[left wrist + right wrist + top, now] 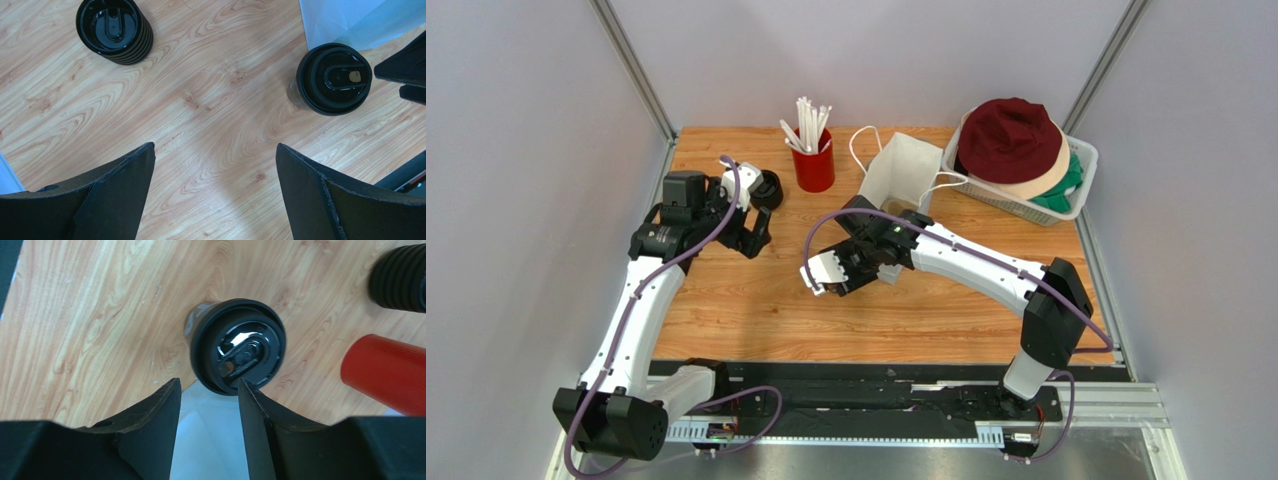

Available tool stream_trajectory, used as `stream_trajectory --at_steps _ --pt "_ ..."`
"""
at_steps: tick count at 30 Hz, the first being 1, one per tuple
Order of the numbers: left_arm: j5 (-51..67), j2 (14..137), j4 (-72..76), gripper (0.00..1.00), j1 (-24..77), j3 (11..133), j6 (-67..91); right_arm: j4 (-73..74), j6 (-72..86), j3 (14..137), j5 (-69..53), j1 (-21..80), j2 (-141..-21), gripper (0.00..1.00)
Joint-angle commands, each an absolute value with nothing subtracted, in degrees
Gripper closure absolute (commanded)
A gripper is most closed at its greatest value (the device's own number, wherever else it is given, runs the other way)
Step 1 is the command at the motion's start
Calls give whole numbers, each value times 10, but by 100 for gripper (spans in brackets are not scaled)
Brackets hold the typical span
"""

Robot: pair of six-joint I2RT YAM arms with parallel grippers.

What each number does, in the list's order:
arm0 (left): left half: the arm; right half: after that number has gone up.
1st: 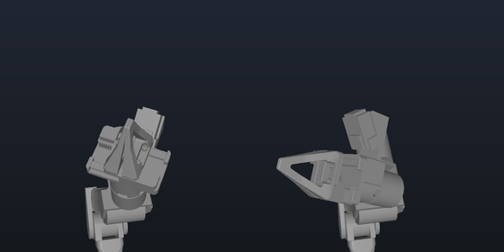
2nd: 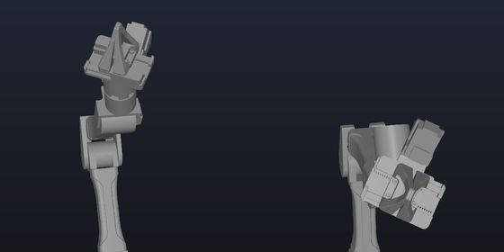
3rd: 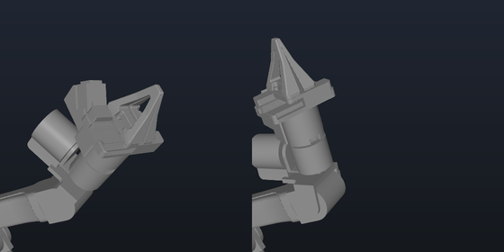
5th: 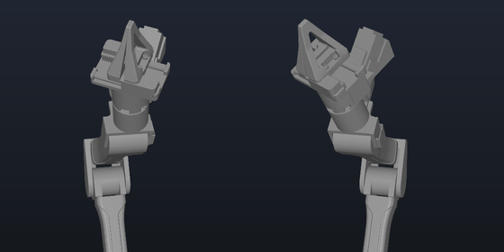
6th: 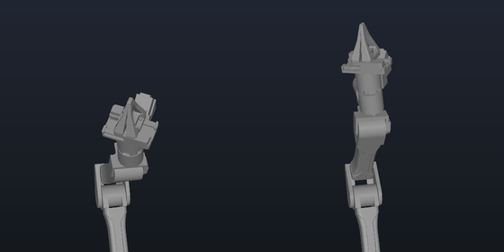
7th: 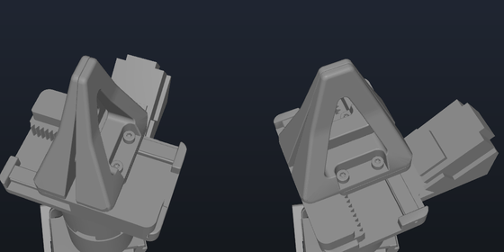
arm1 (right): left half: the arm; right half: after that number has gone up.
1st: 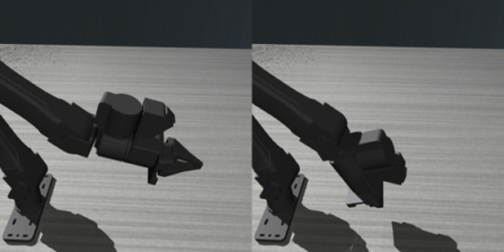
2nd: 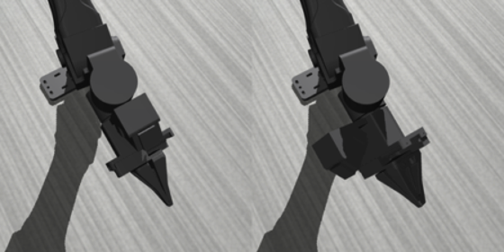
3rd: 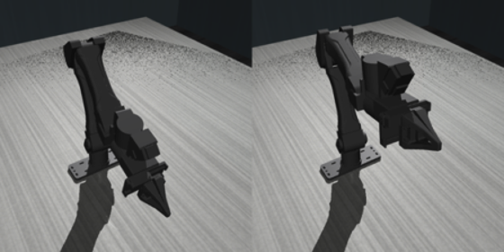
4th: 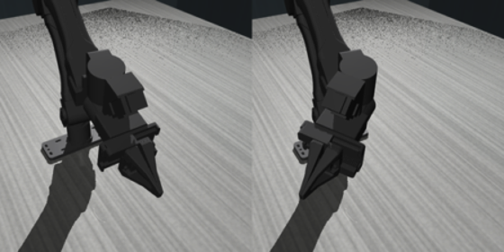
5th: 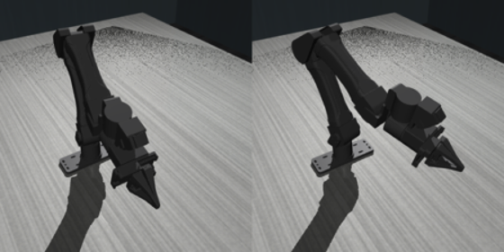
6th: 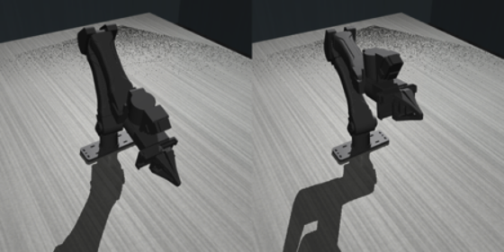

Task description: Pack the takeout coffee

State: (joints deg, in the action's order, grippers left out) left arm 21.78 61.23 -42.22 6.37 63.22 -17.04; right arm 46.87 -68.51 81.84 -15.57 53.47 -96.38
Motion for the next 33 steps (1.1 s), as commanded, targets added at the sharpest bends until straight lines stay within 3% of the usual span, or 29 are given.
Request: stream_trajectory --at_steps 1,13,28,33 --pt "213 616 -420 1 61 638 -180 466 -710 856 -166 531 -977 49" --pt "208 618 -420 1 60 638 -181 497 -731 876 -159 523 -1012 50" --pt "211 621 -419 1 60 638 -182 498 -729 880 -158 512 -1033 57" --pt "208 621 -419 1 60 638 -182 502 -728 882 -163 512 -1036 64"
